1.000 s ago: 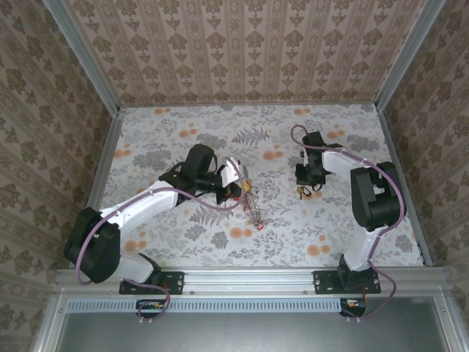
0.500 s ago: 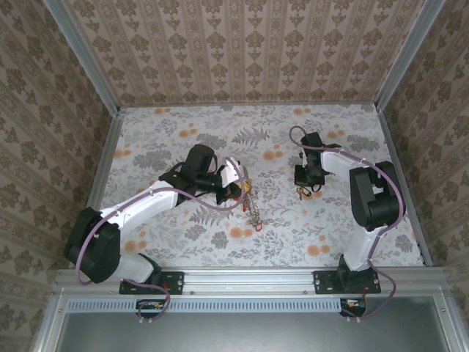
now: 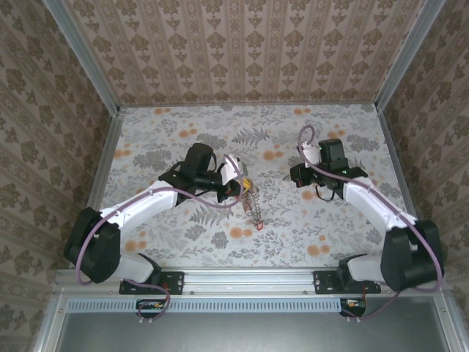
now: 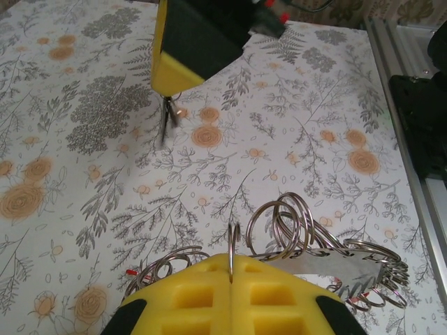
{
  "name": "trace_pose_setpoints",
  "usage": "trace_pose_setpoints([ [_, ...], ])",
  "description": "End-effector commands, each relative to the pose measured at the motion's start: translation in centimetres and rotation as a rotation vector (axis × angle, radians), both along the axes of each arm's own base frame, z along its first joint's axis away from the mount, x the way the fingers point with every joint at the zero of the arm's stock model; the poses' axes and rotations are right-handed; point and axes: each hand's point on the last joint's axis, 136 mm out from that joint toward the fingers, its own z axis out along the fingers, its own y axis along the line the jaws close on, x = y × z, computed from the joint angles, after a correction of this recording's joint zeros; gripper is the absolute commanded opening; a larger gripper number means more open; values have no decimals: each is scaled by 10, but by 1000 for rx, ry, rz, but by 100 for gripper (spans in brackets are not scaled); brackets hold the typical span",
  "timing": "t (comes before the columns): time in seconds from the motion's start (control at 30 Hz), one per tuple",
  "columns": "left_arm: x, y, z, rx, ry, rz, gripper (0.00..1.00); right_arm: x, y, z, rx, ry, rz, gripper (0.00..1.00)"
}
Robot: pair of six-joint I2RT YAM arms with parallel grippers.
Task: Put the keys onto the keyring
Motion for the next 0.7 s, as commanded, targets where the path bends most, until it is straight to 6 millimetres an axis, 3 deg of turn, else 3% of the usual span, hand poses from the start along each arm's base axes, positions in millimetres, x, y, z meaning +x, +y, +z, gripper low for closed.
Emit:
trace_pose_setpoints([
  [0.0, -5, -2, 19, -74, -25, -31, 0, -26, 37, 38, 112, -247, 311, 1],
  [0.3, -13, -5, 25, -106, -24, -80, 0, -63, 64, 63, 136, -457, 572, 0],
  [0.67, -15, -8, 27, -124, -13, -96, 0, -83, 99, 85, 198, -557, 730, 0],
])
